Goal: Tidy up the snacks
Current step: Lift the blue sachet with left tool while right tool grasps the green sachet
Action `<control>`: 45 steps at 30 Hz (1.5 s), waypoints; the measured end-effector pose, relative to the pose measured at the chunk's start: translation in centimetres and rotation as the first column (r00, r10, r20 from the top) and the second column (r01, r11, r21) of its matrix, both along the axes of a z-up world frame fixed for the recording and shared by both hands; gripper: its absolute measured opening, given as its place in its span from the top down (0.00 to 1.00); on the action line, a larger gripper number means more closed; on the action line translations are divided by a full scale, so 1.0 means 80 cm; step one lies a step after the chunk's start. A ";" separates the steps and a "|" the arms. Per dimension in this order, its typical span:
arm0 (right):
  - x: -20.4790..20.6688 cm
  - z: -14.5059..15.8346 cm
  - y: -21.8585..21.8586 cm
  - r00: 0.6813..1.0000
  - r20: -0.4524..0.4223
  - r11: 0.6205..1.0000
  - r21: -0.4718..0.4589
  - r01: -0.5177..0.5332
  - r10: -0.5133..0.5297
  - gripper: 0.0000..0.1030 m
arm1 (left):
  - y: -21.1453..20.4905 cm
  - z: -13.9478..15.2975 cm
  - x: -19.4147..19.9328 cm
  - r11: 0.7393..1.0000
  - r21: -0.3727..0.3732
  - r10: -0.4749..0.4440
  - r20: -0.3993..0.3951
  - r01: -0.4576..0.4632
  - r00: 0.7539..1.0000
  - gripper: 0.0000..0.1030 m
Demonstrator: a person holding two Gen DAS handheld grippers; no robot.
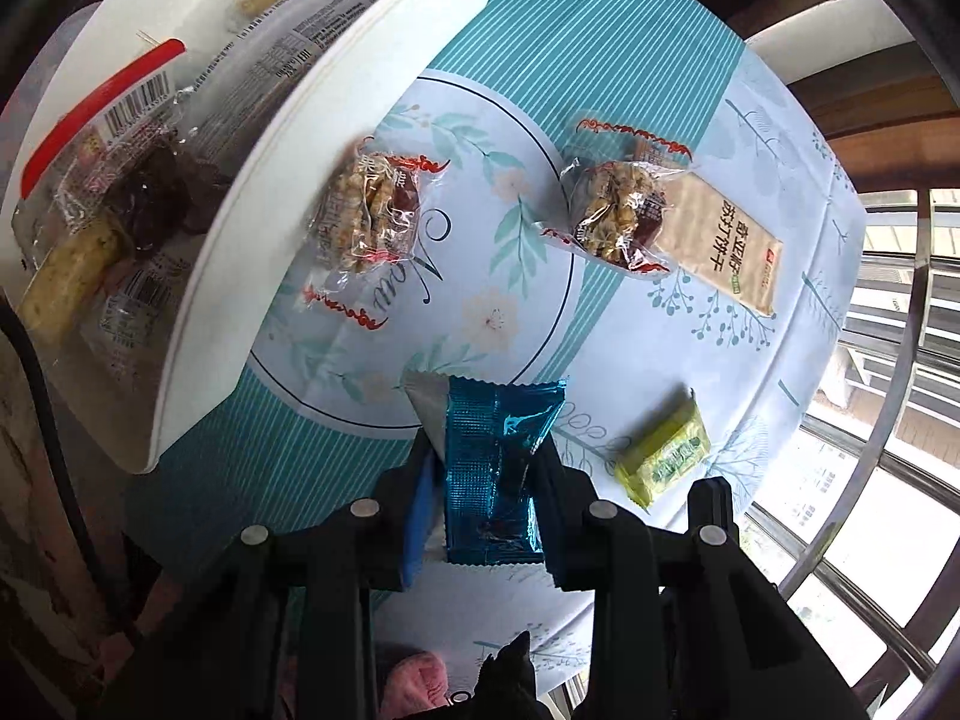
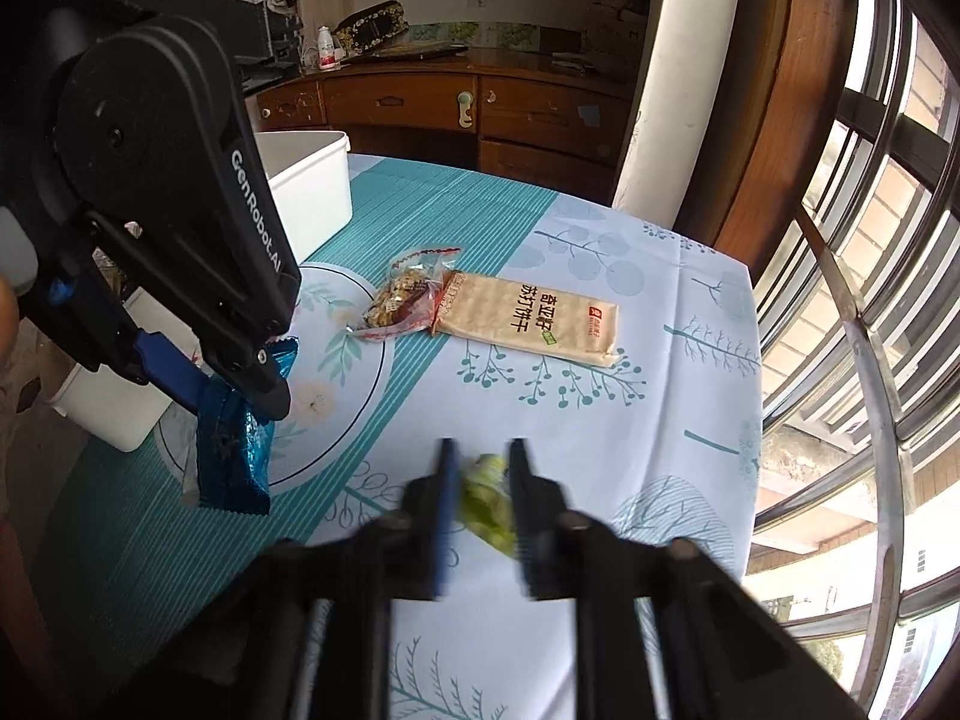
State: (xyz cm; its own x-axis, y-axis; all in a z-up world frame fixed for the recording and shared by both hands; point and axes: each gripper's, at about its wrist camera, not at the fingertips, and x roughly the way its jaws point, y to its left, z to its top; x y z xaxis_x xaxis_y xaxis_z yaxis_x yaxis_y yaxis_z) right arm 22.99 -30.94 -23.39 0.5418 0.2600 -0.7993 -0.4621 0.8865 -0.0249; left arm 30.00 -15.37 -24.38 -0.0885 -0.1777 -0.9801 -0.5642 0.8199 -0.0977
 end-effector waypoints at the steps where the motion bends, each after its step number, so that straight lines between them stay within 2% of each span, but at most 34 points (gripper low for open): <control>1: -0.001 0.005 0.001 1.000 0.003 1.000 -0.005 0.004 -0.004 0.99 | 0.001 0.008 -0.002 1.000 -0.001 -0.002 0.007 0.002 1.000 0.72; 5: -0.006 0.021 0.003 1.000 0.009 1.000 -0.011 0.004 -0.004 0.99 | 0.004 0.038 -0.013 1.000 -0.005 -0.009 0.047 0.010 0.999 0.72; 8: -0.004 0.024 -0.003 0.999 -0.014 0.999 0.002 0.042 -0.042 0.99 | 0.008 0.059 -0.018 0.999 0.028 -0.027 0.092 0.025 0.995 0.72; 12: 0.000 0.015 -0.013 0.990 -0.127 0.996 0.057 0.075 -0.067 0.99 | 0.039 0.092 -0.038 0.996 0.077 -0.050 0.170 0.037 0.984 0.72; 16: 0.008 -0.005 -0.021 0.965 -0.229 0.988 0.058 0.145 -0.128 0.98 | 0.059 0.118 -0.055 0.993 0.118 -0.059 0.245 0.030 0.968 0.72; 17: 0.010 -0.009 -0.023 0.956 -0.254 0.984 0.057 0.167 -0.147 0.96 | 0.063 0.124 -0.059 0.992 0.125 -0.061 0.260 0.029 0.964 0.72; 19: 0.016 -0.020 -0.028 0.934 -0.308 0.976 0.060 0.210 -0.182 0.82 | 0.068 0.129 -0.064 0.989 0.144 -0.065 0.288 0.024 0.955 0.72; 22: 0.025 -0.032 -0.033 0.904 -0.373 0.961 0.092 0.261 -0.209 0.68 | 0.077 0.138 -0.072 0.985 0.172 -0.069 0.312 0.015 0.947 0.72; 26: 0.036 -0.044 -0.035 0.866 -0.433 0.941 0.098 0.323 -0.252 0.62 | 0.095 0.141 -0.084 0.984 0.177 -0.040 0.310 -0.017 0.950 0.72; 30: 0.044 -0.053 -0.032 0.847 -0.454 0.934 0.078 0.348 -0.277 0.56 | 0.116 0.143 -0.098 0.982 0.183 -0.008 0.310 -0.052 0.951 0.72; 33: 0.050 -0.056 -0.029 0.845 -0.450 0.935 0.060 0.351 -0.288 0.50 | 0.131 0.144 -0.108 0.978 0.191 0.015 0.312 -0.078 0.950 0.72; 39: 0.065 -0.068 -0.024 0.819 -0.462 0.923 0.001 0.384 -0.340 0.50 | 0.160 0.147 -0.129 0.973 0.196 0.059 0.316 -0.126 0.947 0.72; 45: 0.073 -0.071 -0.022 0.810 -0.448 0.909 -0.016 0.417 -0.379 0.52 | 0.183 0.146 -0.143 0.968 0.193 0.095 0.312 -0.161 0.945 0.72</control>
